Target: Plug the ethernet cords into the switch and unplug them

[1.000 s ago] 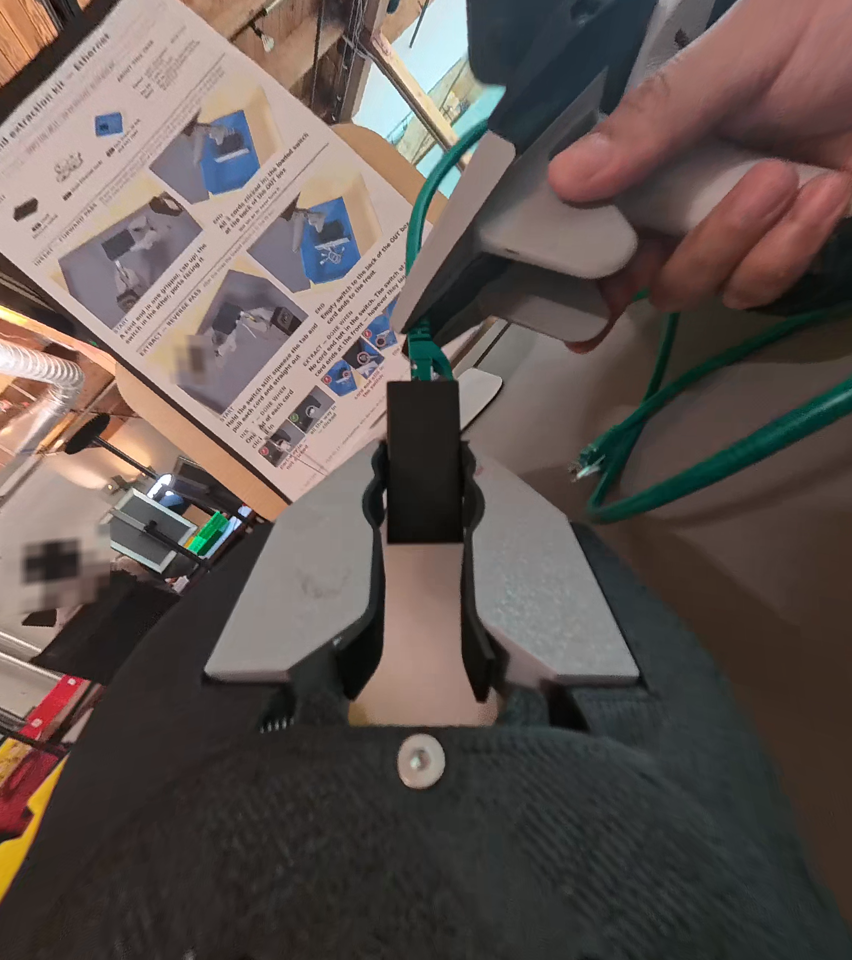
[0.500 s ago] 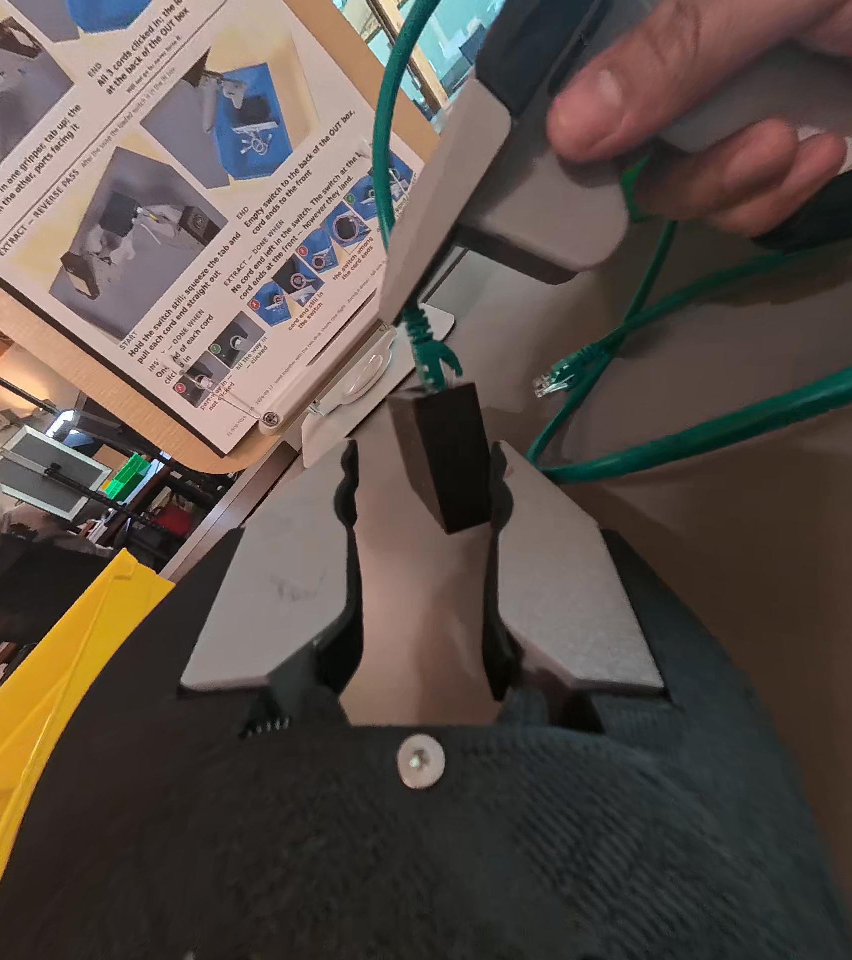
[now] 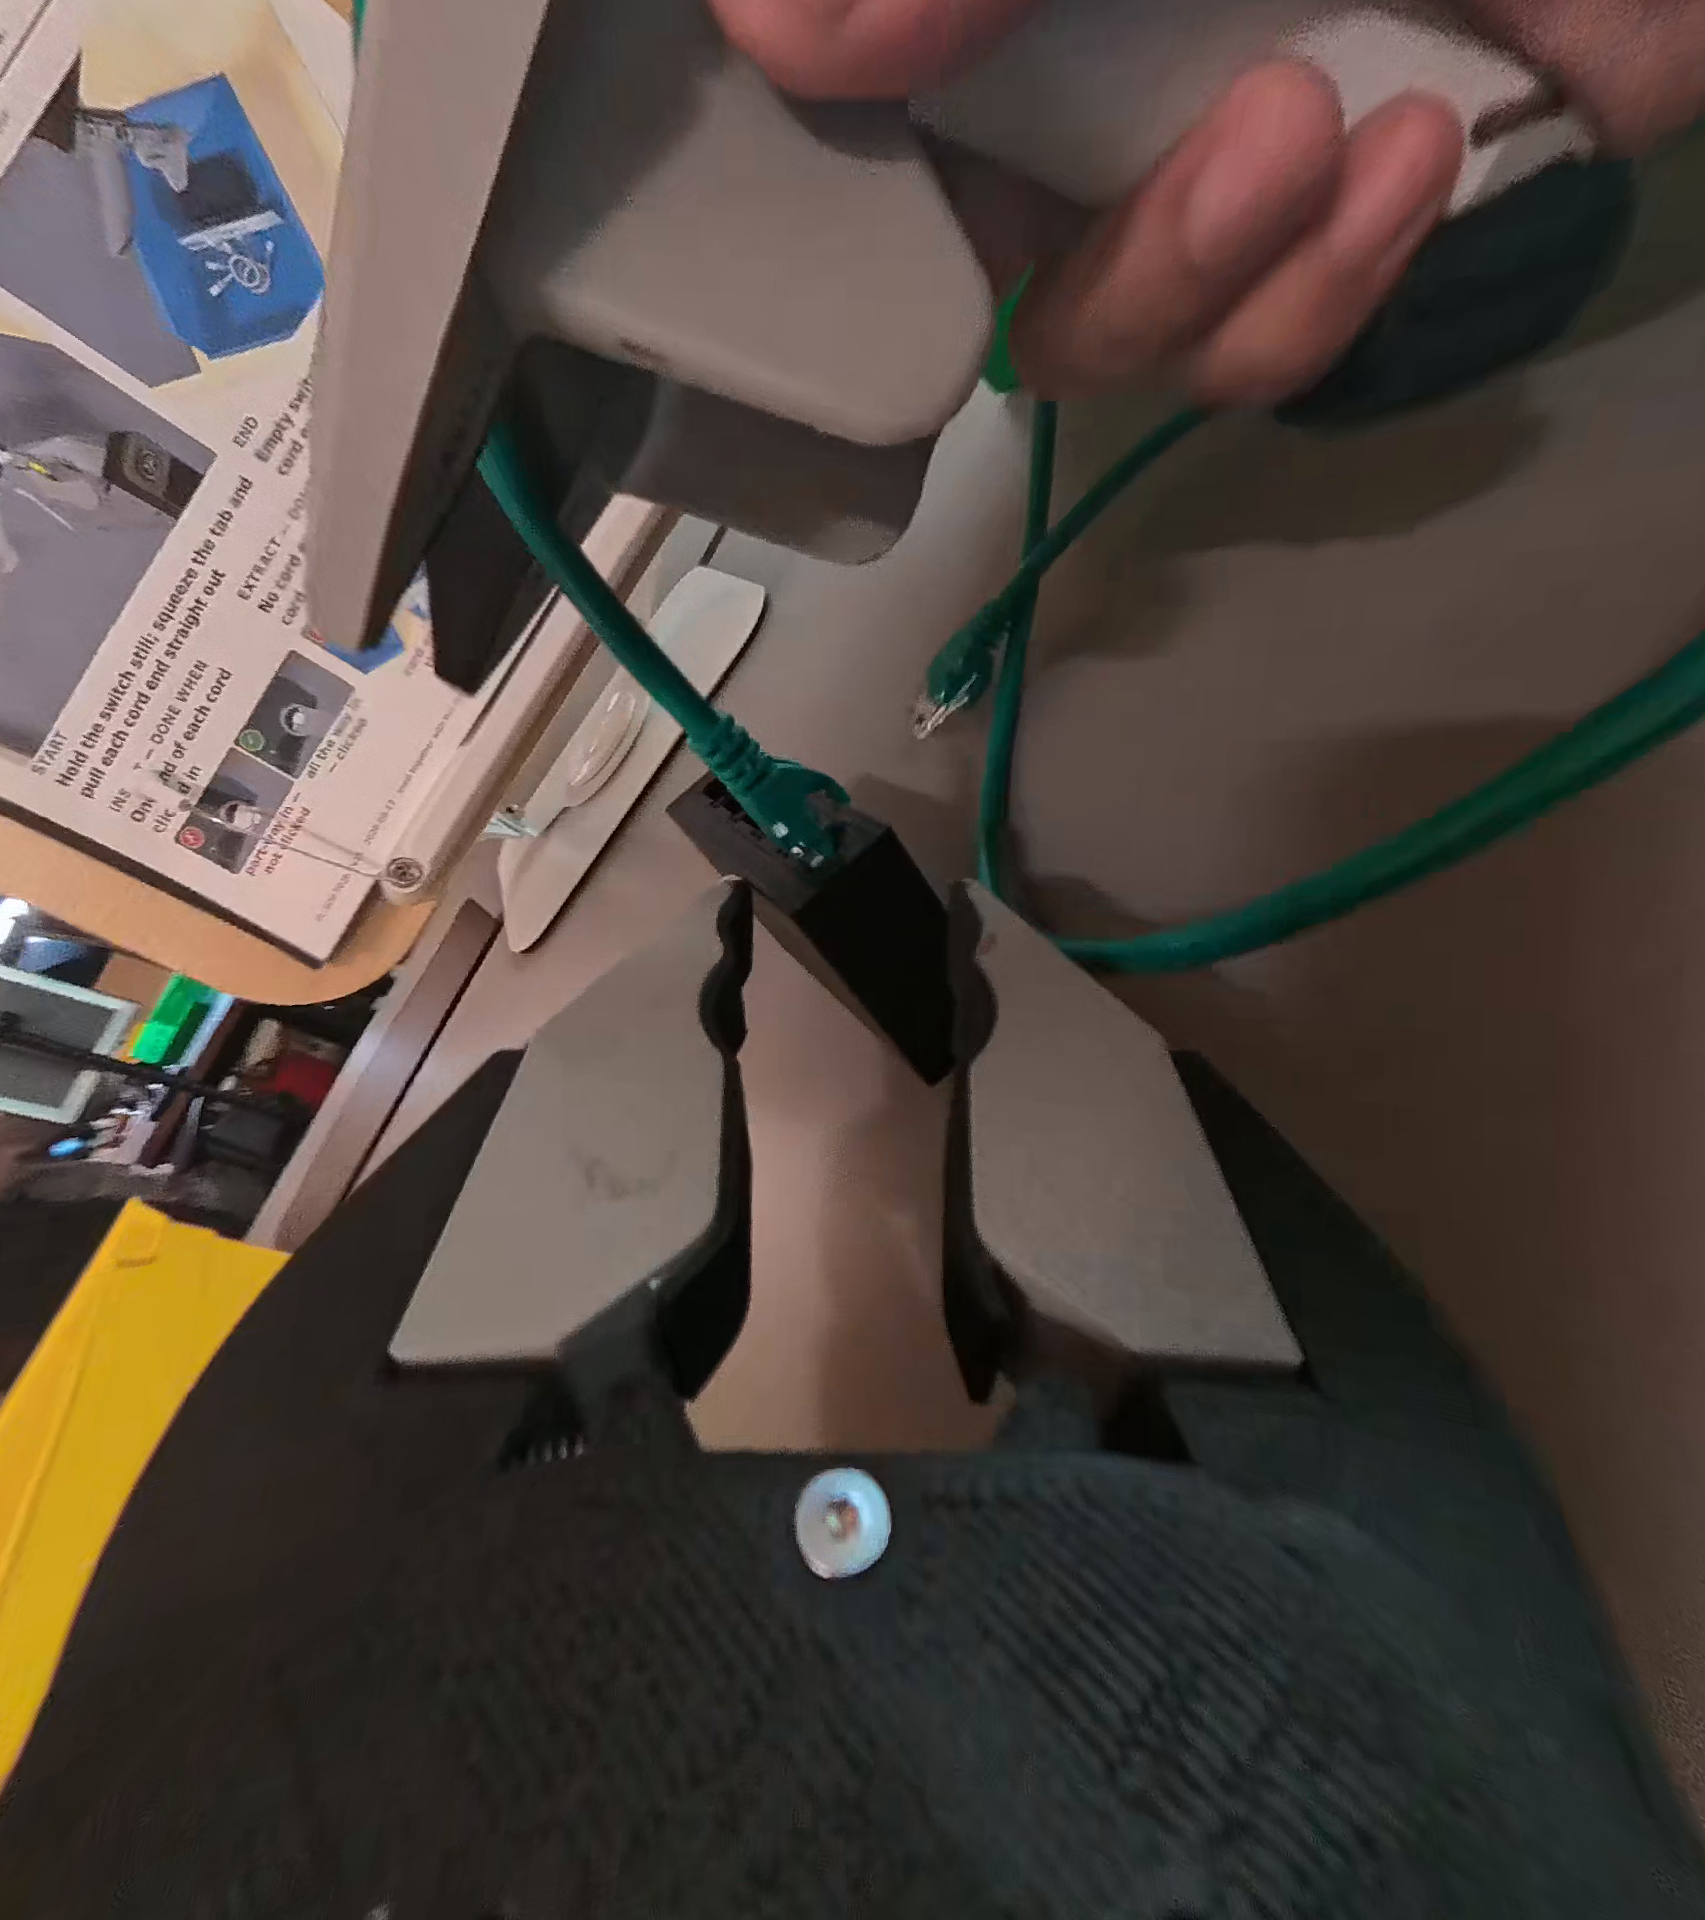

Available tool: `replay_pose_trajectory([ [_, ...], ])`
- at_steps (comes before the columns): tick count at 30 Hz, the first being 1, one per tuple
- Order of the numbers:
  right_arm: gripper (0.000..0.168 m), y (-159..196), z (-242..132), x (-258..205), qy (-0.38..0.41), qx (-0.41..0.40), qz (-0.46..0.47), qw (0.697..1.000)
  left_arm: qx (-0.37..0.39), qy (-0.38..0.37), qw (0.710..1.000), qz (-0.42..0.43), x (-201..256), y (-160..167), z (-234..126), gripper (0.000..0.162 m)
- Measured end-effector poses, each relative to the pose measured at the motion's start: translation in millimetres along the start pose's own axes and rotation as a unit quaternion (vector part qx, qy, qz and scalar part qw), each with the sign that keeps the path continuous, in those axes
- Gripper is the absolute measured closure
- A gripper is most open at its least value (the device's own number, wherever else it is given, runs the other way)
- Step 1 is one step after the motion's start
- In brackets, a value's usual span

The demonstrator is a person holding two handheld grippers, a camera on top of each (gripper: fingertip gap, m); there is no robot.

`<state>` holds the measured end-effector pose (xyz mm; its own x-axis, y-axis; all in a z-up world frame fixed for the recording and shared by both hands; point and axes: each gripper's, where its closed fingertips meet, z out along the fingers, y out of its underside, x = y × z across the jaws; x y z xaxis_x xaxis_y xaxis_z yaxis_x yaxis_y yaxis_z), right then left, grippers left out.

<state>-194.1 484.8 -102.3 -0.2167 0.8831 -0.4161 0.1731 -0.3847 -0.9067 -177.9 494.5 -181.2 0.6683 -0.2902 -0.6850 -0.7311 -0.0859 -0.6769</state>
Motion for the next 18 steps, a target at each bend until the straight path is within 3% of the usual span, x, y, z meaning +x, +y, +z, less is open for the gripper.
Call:
replay_pose_trajectory([
  [4, 0.145, -5.9, -1.1, -7.1, -0.038, 0.022, 0.032, 0.999, 0.013, 0.038, 0.999, -0.02, 8.8, -7.1, -1.4, 0.127],
  [11, 0.142, 0.6, 1.9, 0.4, 0.0, 0.002, 0.002, 1.0, -0.011, 0.013, 1.0, -0.023, 0.1, 1.7, 2.3, 0.129],
  [18, 0.15, 7.1, 11.8, -17.0, -0.043, -0.01, 0.01, 0.999, -0.006, -0.045, 0.999, -0.014, -9.6, -3.9, 3.1, 0.122],
])
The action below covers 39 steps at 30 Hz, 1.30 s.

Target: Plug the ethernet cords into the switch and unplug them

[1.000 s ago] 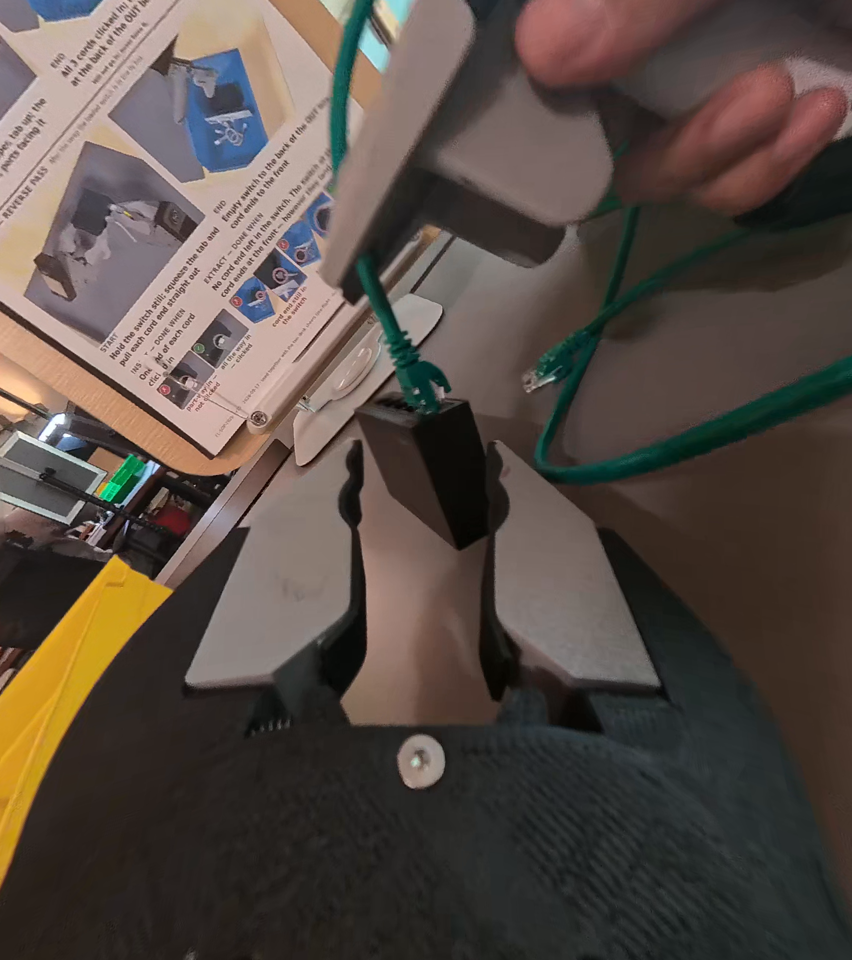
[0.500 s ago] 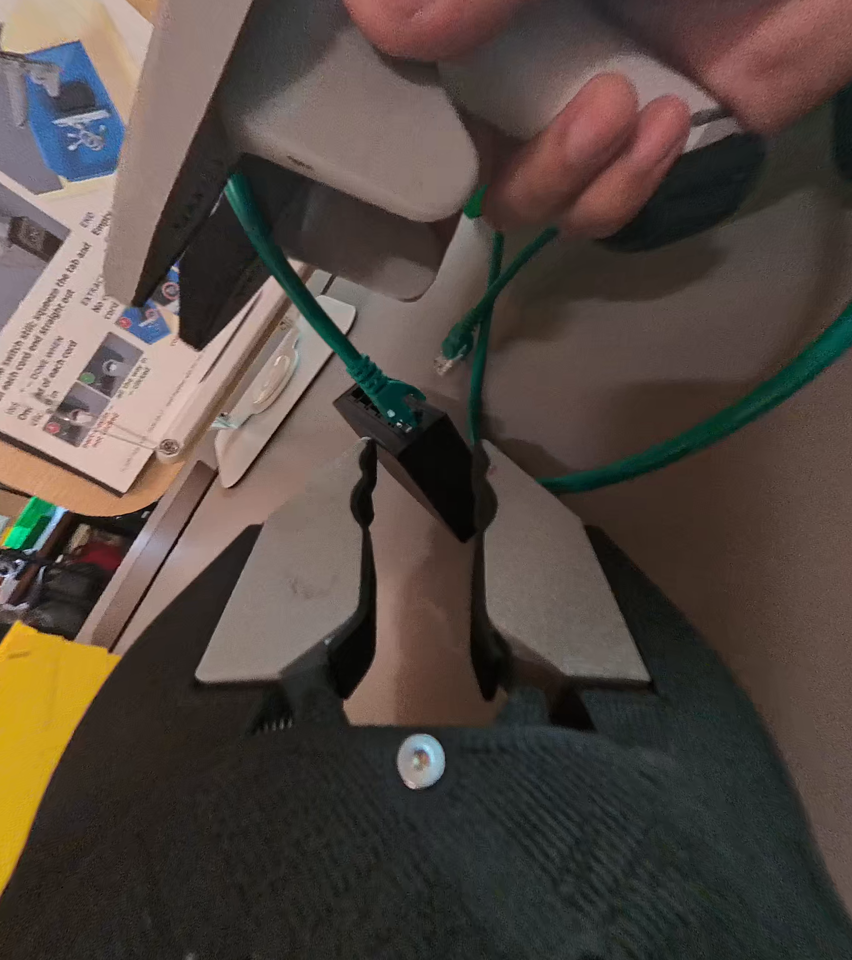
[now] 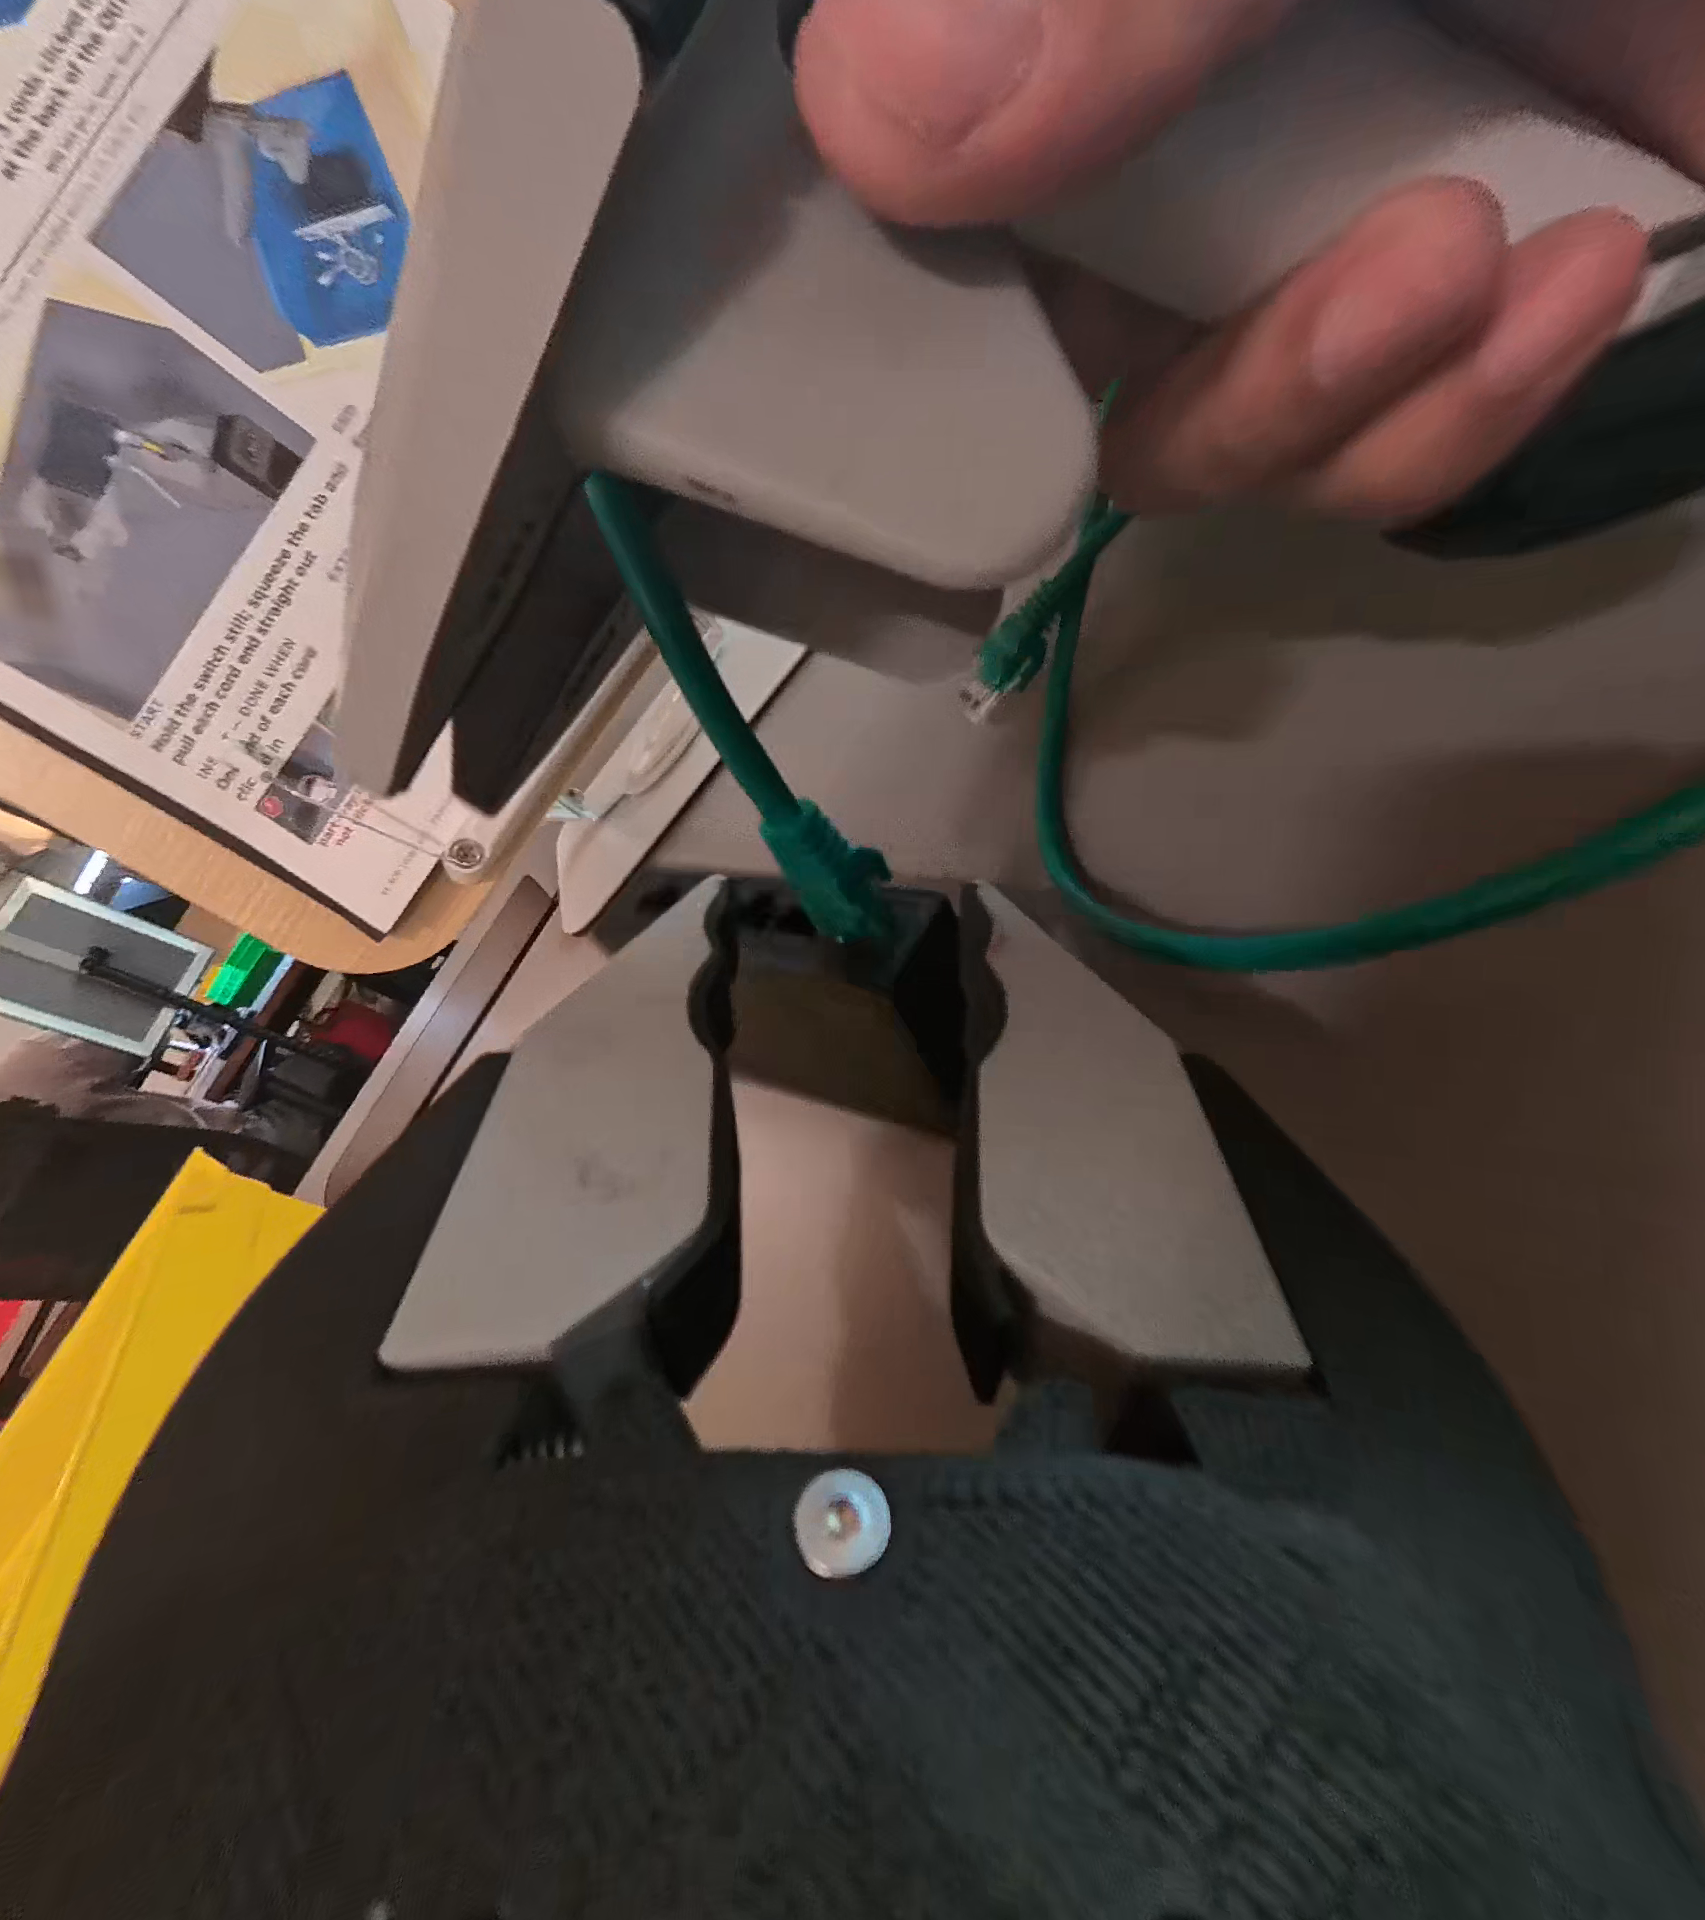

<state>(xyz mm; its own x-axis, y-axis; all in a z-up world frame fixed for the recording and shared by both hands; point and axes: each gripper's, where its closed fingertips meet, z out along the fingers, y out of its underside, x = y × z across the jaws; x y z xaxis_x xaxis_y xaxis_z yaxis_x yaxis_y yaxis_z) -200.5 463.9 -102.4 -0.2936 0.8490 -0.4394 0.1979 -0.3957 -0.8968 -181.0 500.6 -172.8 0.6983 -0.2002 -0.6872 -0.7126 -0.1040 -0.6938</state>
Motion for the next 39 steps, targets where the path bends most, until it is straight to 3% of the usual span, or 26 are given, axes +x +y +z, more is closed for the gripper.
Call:
replay_pose_trajectory([
  [4, 0.157, -2.7, 8.7, -17.4, -0.044, 0.019, 0.02, 0.999, -0.002, -0.01, 1.0, -0.008, -2.0, -2.1, 1.9, 0.125],
  [6, 0.157, -0.8, 10.7, -14.9, -0.027, 0.012, 0.003, 1.0, -0.008, -0.018, 1.0, -0.015, -6.5, 0.8, 1.0, 0.148],
  [7, 0.158, 0.1, 10.3, -12.3, -0.015, 0.008, -0.007, 1.0, -0.012, -0.015, 1.0, -0.022, -8.3, 3.6, 0.9, 0.15],
  [15, 0.149, -1.2, 3.2, -2.1, -0.001, 0.01, 0.011, 1.0, -0.026, -0.027, 0.997, -0.066, -24.0, 14.1, -1.1, 0.15],
  [24, 0.133, 18.0, 9.4, 1.1, 0.022, -0.053, -0.009, 0.998, -0.002, -0.056, 0.987, -0.151, -49.2, 16.1, -8.4, 0.15],
  [27, 0.134, 16.1, 4.5, -7.4, 0.007, -0.065, -0.02, 0.998, 0.034, -0.046, 0.963, -0.265, -67.9, 18.1, -14.9, 0.152],
  [30, 0.137, 6.3, -5.4, -27.9, -0.047, -0.054, -0.032, 0.997, 0.082, 0.03, 0.91, -0.405, -73.6, 19.1, -19.7, 0.152],
  [32, 0.14, -3.6, -13.9, -42.3, -0.088, -0.031, -0.038, 0.995, 0.089, 0.045, 0.892, -0.44, -77.5, 22.6, -20.4, 0.151],
  [34, 0.141, -12.1, -21.2, -46.0, -0.103, -0.008, -0.039, 0.994, 0.092, 0.034, 0.896, -0.432, -79.0, 22.1, -21.7, 0.151],
  [39, 0.144, -29.8, -31.8, -26.2, -0.063, 0.048, -0.028, 0.996, 0.072, 0.045, 0.938, -0.336, -57.6, 9.4, -17.0, 0.152],
])
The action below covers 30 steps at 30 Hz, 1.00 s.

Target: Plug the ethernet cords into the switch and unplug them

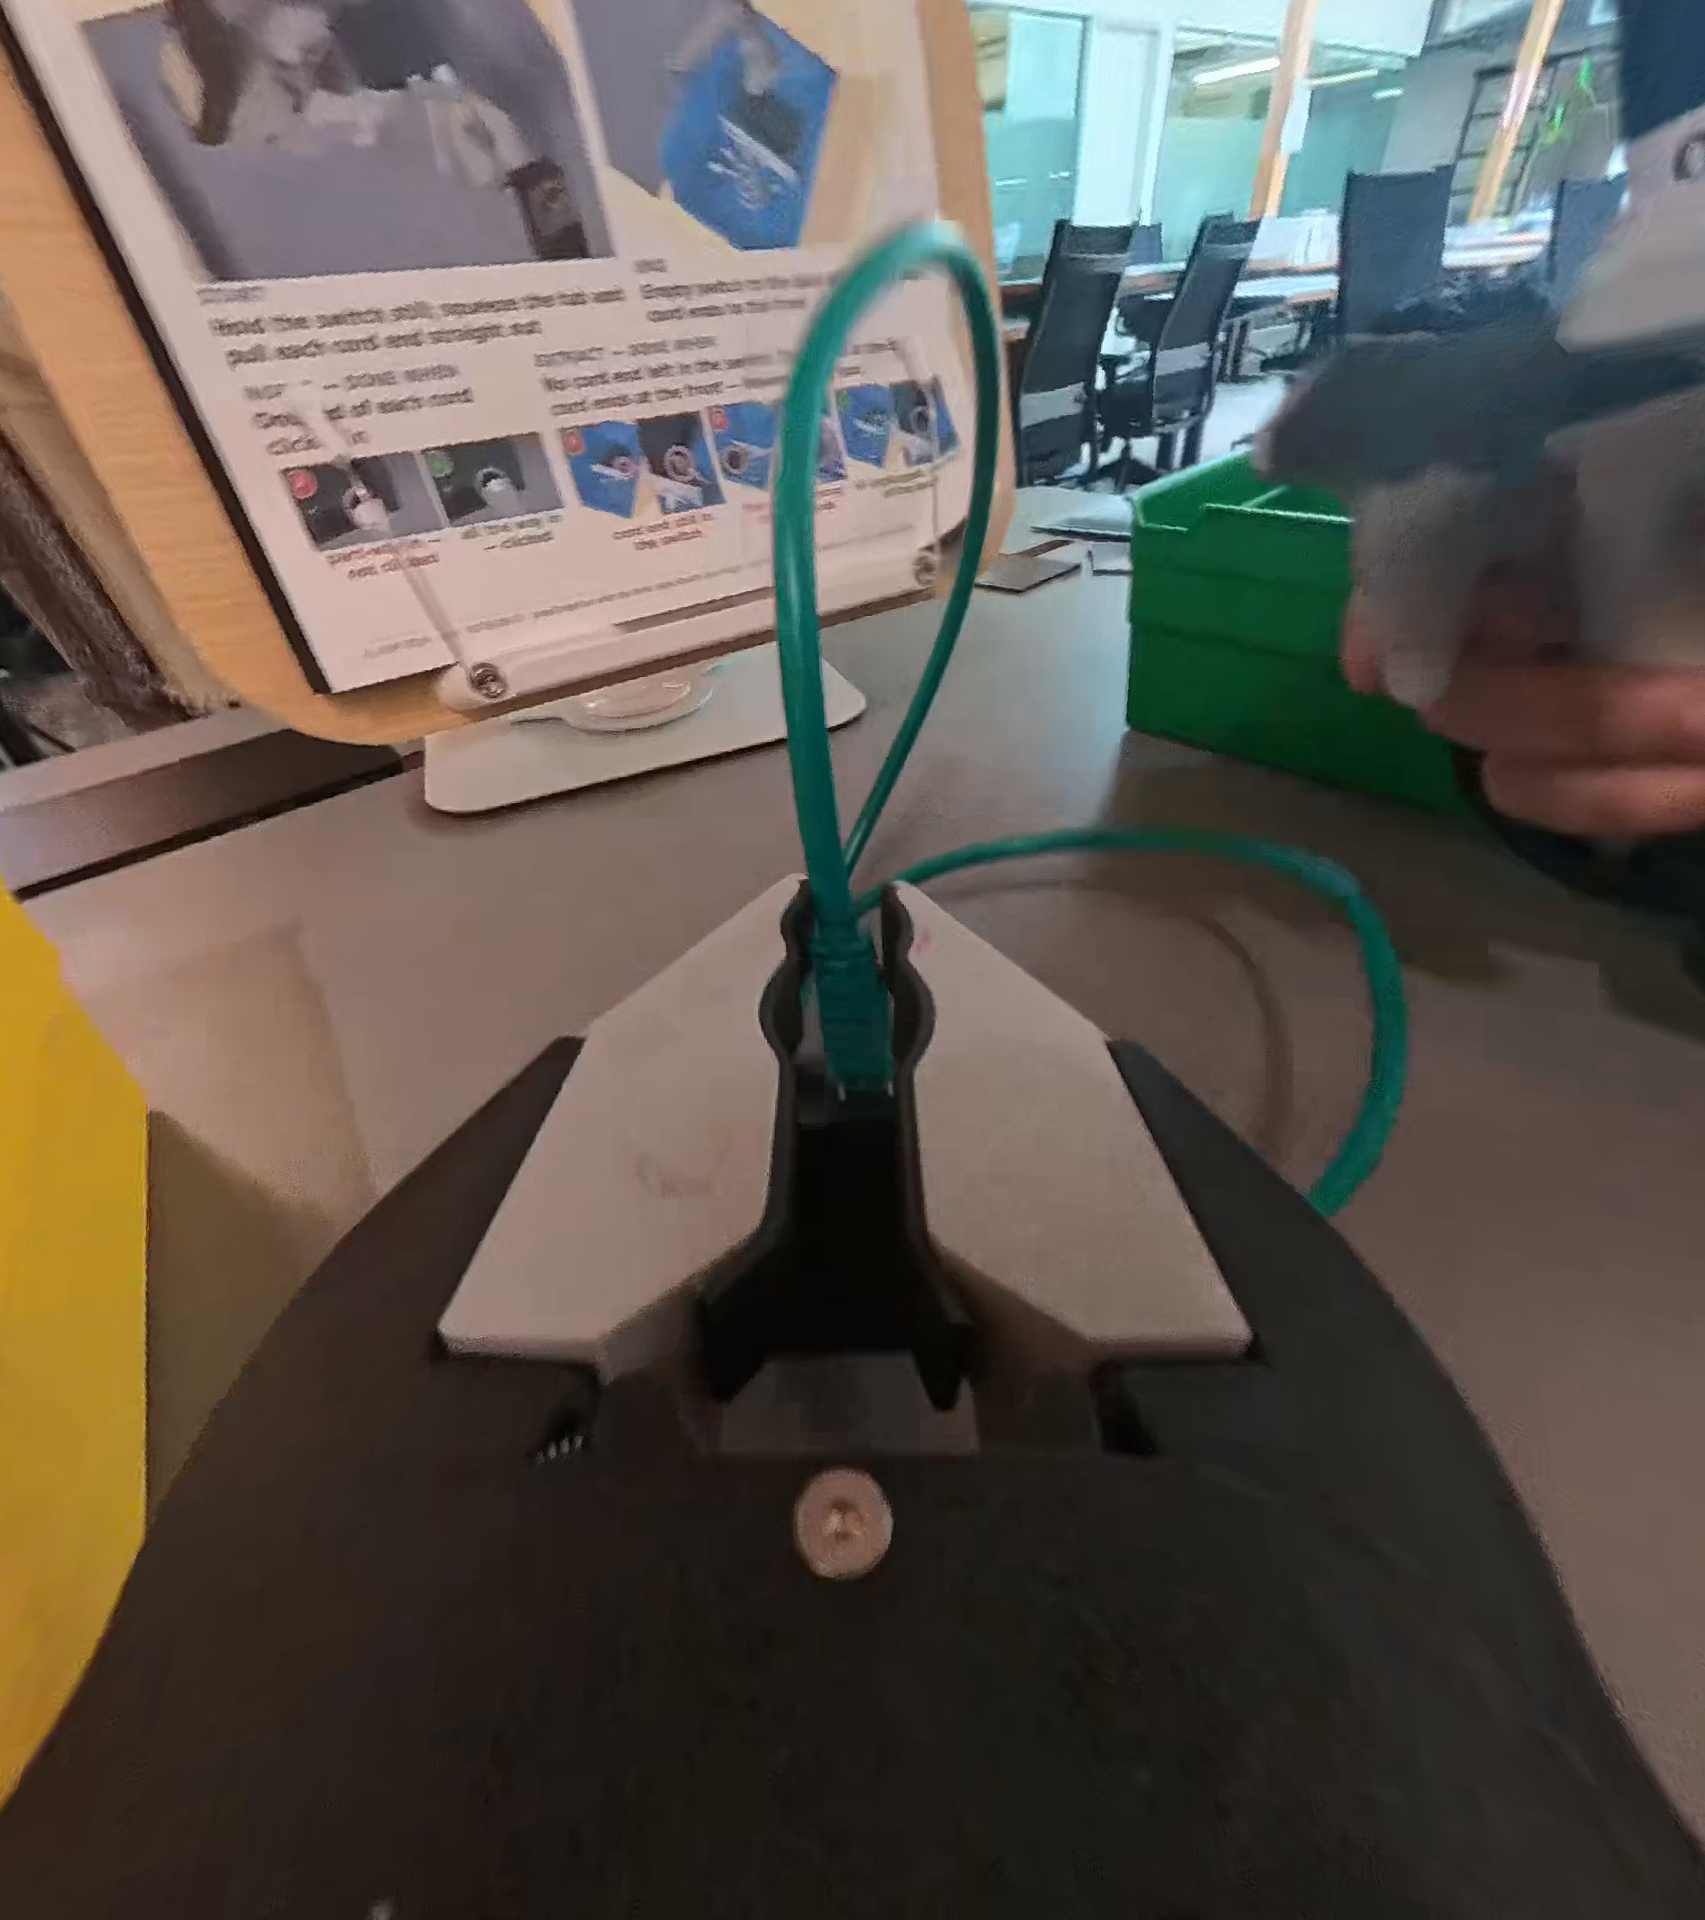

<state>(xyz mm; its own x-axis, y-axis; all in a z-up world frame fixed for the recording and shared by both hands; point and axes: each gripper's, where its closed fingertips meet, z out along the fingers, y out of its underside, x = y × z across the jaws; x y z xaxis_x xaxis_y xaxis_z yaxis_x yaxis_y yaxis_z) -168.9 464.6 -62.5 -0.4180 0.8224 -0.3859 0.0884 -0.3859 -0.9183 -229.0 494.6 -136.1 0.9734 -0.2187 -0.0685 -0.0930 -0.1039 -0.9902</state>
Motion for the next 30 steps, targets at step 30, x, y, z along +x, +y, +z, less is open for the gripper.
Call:
replay_pose_trajectory([
  [30, 0.14, -31.9, -26.7, 20.2, 0.081, 0.094, -0.032, 0.992, 0.111, -0.006, 0.987, 0.117, 24.7, -27.7, -18.4, 0.145],
])
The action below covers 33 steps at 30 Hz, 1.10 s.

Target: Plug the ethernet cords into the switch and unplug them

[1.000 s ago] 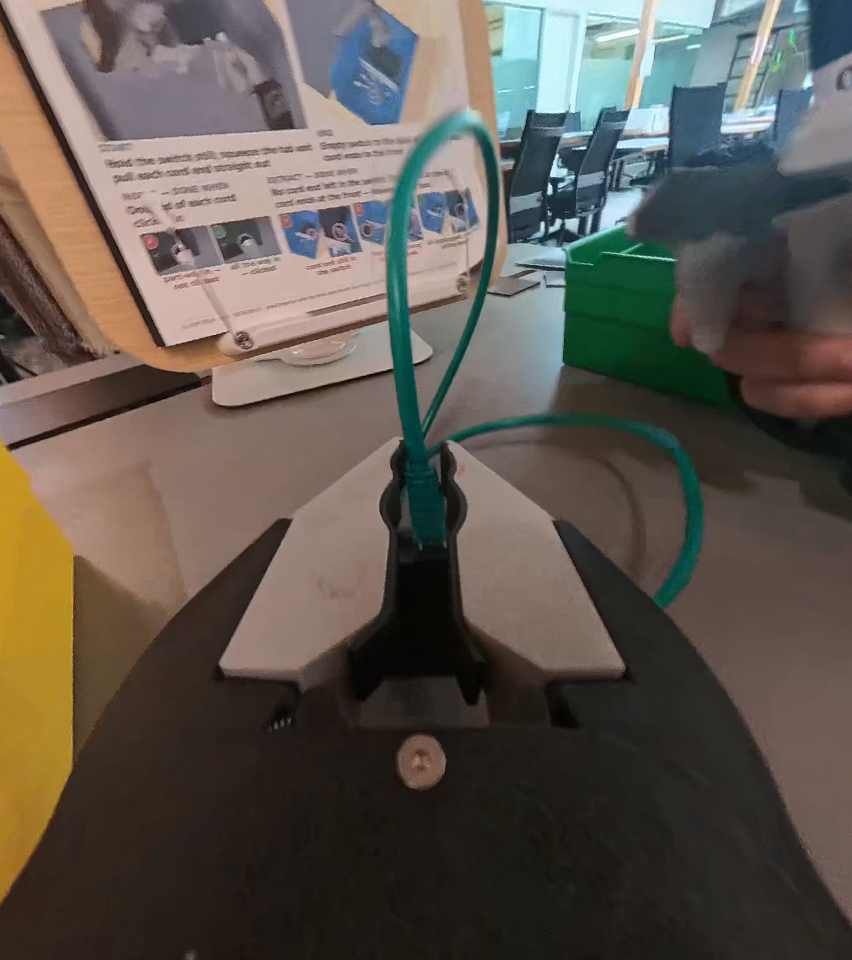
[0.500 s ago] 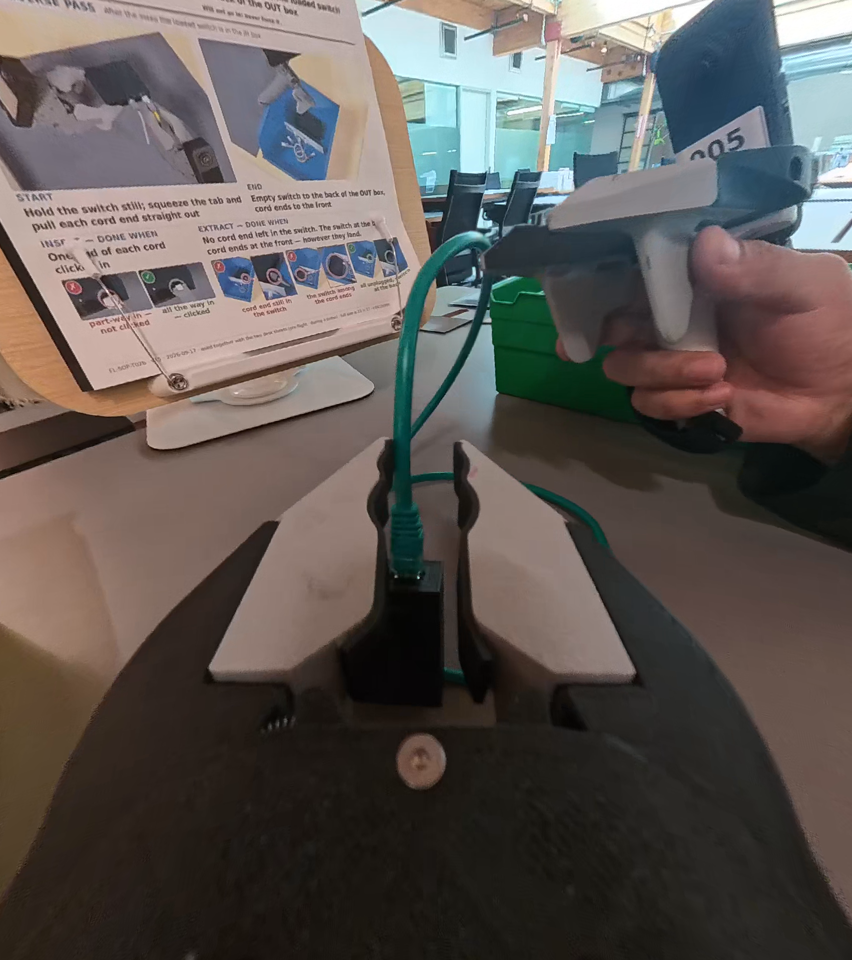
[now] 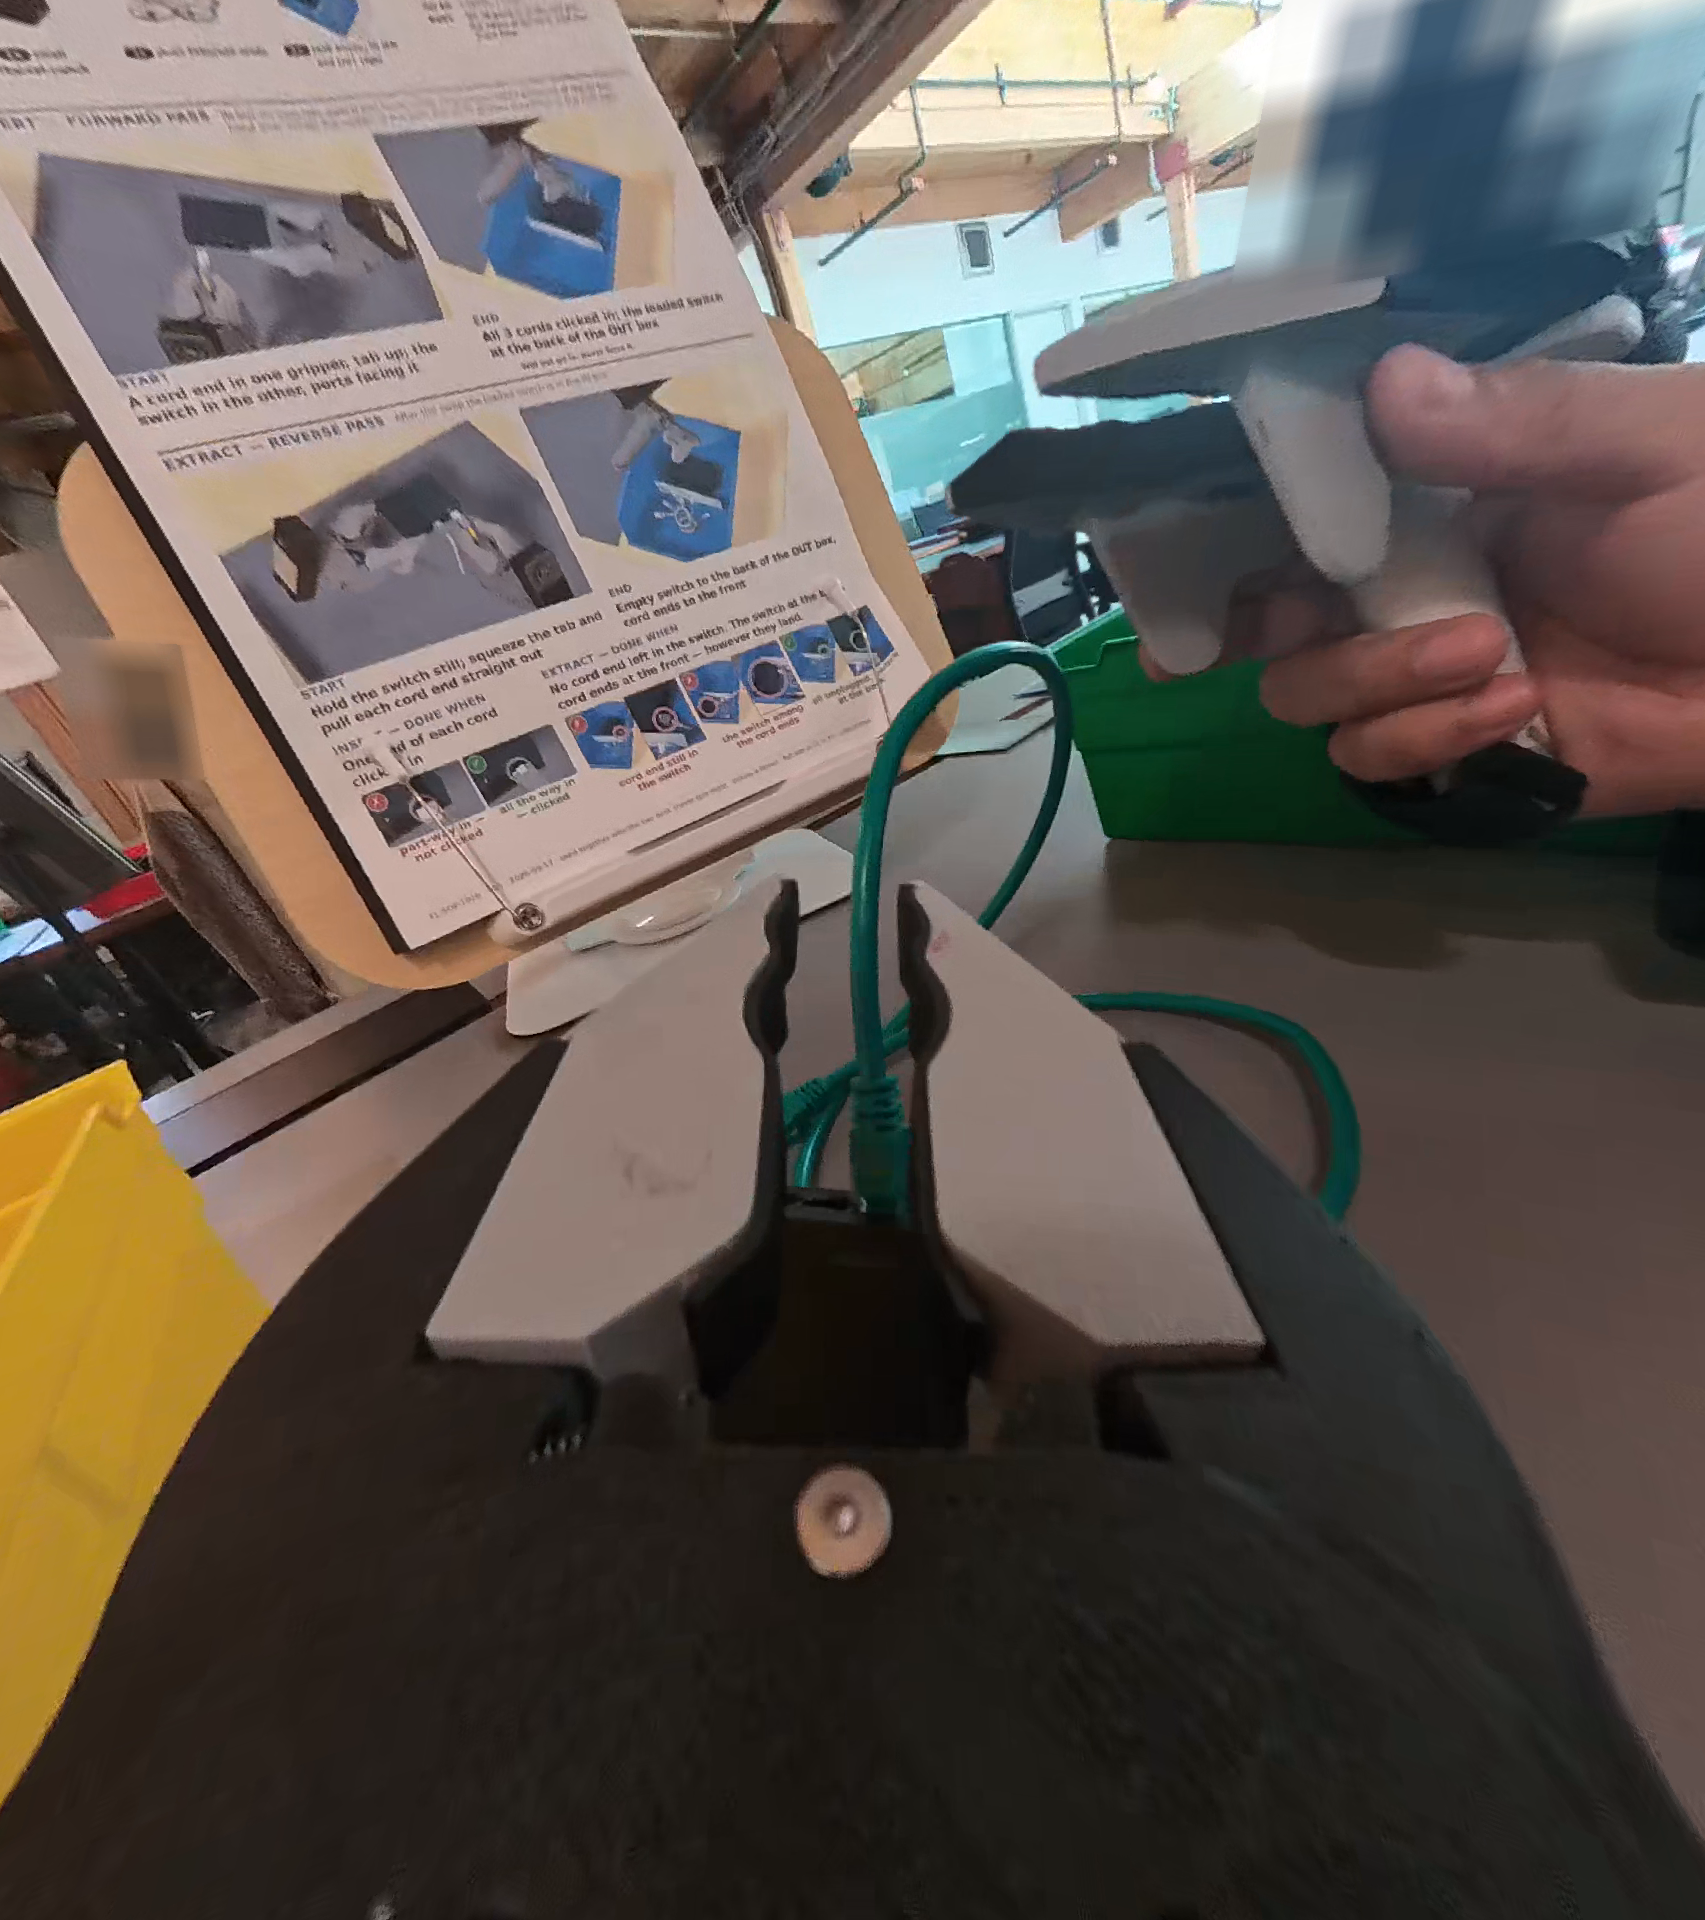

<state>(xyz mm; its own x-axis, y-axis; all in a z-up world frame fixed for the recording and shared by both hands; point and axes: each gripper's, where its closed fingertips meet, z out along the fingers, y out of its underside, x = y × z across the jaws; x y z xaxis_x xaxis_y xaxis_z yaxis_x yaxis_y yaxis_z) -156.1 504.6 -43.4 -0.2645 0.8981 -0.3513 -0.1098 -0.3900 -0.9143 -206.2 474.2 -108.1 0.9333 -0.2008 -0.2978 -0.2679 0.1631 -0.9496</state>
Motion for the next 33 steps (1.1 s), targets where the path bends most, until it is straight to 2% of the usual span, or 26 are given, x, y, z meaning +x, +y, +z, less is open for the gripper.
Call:
replay_pose_trajectory([
  [5, 0.14, -3.1, -1.9, 1.5, 0.006, 0.009, -0.002, 1.0, -0.017, -0.004, 1.0, -0.022, -4.6, 6.5, 1.5, 0.143],
  [9, 0.139, -5.2, -3.1, 4.7, 0.018, 0.015, -0.005, 1.0, -0.063, -0.082, 0.995, -0.007, -34.3, 21.0, -3.5, 0.162],
  [11, 0.139, -5.8, -3.1, 4.2, 0.016, 0.016, -0.004, 1.0, -0.091, -0.126, 0.988, 0.008, -48.8, 29.3, -8.4, 0.162],
  [14, 0.139, -4.5, -2.4, 5.3, 0.019, 0.015, -0.004, 1.0, -0.15, -0.148, 0.977, 0.031, -54.8, 45.0, -9.8, 0.162],
  [17, 0.139, -2.9, -1.8, 6.1, 0.019, 0.012, 0.0, 1.0, -0.188, -0.121, 0.973, 0.054, -45.7, 56.1, -7.3, 0.162],
  [22, 0.14, -4.3, -2.6, 7.4, 0.022, 0.016, 0.001, 1.0, -0.252, -0.072, 0.965, 0.033, -33.7, 77.4, -0.1, 0.162],
  [25, 0.14, -2.6, -1.2, 7.5, 0.021, 0.012, 0.001, 1.0, -0.265, -0.001, 0.963, 0.044, -6.7, 81.6, 7.9, 0.162],
  [30, 0.14, -0.3, 0.0, 8.4, 0.024, 0.008, -0.001, 1.0, -0.222, 0.018, 0.964, 0.146, 20.3, 69.4, 14.3, 0.162],
  [33, 0.14, -2.6, -1.9, 9.2, 0.026, 0.013, 0.0, 1.0, -0.199, 0.044, 0.969, 0.143, 31.3, 62.3, 14.6, 0.162],
])
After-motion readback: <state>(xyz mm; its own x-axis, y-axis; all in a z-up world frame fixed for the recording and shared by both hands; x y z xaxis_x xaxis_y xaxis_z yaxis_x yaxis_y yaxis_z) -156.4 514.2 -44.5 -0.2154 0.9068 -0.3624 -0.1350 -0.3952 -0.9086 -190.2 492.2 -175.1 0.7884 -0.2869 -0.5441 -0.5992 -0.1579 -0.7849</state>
